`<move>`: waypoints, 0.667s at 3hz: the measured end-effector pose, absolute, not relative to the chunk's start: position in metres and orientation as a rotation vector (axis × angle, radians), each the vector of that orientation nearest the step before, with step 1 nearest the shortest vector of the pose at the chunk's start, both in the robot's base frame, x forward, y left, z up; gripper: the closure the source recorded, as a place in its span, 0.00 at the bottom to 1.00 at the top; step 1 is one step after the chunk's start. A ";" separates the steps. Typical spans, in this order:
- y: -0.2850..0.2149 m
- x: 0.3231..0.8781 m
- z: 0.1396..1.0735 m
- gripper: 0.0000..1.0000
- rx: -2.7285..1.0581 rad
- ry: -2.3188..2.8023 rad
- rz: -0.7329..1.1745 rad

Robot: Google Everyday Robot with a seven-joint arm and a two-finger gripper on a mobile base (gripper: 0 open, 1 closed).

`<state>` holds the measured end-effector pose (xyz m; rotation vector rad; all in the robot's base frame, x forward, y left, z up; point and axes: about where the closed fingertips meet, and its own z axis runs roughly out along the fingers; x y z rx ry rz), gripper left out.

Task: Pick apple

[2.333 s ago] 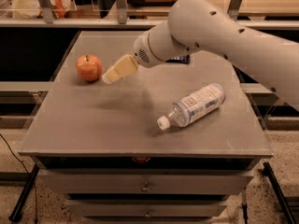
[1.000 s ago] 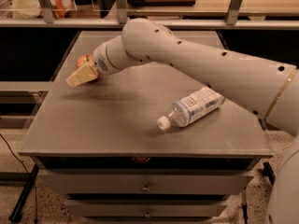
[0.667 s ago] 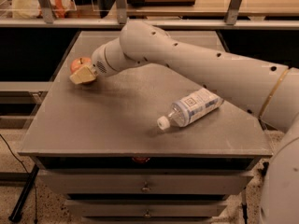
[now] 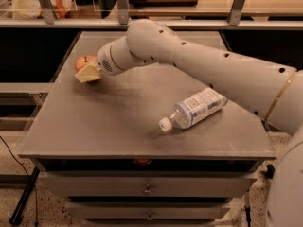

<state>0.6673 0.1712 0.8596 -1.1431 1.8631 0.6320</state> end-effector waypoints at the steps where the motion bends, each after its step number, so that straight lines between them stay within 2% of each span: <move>1: 0.156 0.666 0.883 1.00 -1.144 1.821 0.615; 2: 0.143 0.661 0.909 1.00 -1.158 1.771 0.605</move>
Offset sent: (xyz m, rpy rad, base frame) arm -0.0108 -0.0486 0.0843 0.0366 -0.1420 0.0387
